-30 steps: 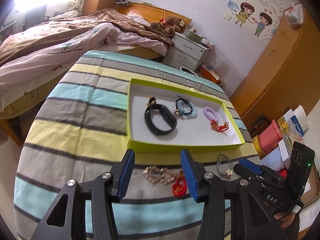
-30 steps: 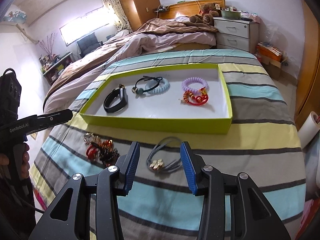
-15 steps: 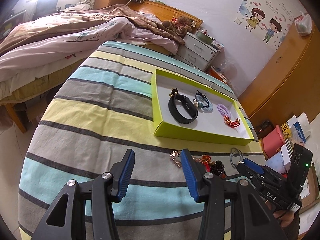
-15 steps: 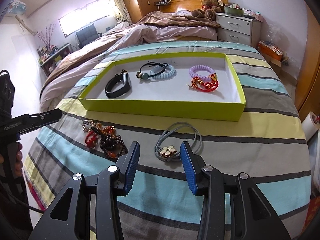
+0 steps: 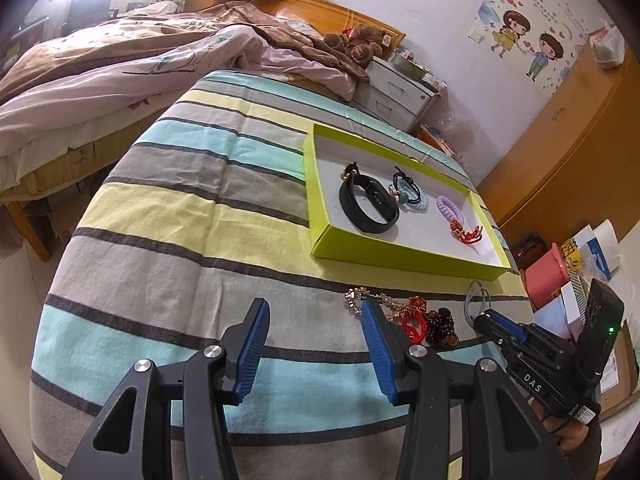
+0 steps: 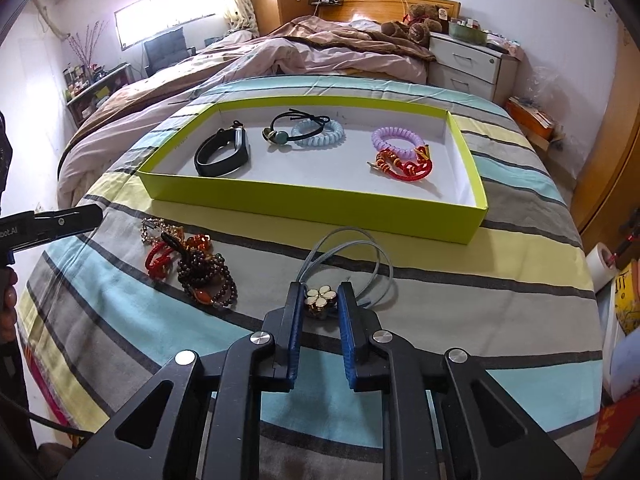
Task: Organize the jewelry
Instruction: 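Grasp the grey hair tie with white flower using the right tool, then grasp the gold heart-shaped chain with the left tool while the right tool holds the hair tie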
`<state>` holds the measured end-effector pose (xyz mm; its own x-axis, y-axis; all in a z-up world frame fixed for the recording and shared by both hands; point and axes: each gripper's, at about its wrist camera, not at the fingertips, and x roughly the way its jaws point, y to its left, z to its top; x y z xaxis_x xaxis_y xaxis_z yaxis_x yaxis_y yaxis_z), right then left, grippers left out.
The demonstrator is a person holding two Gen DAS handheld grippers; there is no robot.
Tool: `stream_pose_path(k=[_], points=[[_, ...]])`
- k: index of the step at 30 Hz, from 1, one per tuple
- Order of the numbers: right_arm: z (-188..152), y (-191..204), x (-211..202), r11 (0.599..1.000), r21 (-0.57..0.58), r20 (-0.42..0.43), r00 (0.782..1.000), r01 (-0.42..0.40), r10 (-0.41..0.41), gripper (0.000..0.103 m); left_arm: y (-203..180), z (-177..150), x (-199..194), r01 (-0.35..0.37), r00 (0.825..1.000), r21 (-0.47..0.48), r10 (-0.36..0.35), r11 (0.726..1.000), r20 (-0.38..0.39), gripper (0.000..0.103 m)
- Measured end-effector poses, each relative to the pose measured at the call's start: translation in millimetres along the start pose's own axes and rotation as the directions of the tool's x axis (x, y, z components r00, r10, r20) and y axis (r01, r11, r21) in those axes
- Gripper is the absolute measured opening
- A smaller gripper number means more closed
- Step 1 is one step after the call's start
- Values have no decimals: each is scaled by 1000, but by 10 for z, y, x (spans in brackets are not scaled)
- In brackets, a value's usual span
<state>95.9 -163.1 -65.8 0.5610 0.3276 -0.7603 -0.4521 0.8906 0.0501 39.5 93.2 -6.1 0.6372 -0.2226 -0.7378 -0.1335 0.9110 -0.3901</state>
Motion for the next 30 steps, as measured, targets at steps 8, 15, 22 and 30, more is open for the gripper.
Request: stream_pose_path(k=[8,15,22,30], points=[[-20,-125,-142,998,57,45,999,0,-2,17,-164,116,209,35,998,72,-31,997,-48,47],[-65,-170,-242,997,77,55,998,7,-11,17,-315,197,421,33,997,125,-23,992,-77,47],[-89,-192,-266,995,96,62,998,-1,-5,18,-314,139,458,77,992,112,-65,991,-108,47],[-113,-212,-229,994,105,56,998,-16,10,18,-394,-64,352,121,986,130,-104,984,-132,47]])
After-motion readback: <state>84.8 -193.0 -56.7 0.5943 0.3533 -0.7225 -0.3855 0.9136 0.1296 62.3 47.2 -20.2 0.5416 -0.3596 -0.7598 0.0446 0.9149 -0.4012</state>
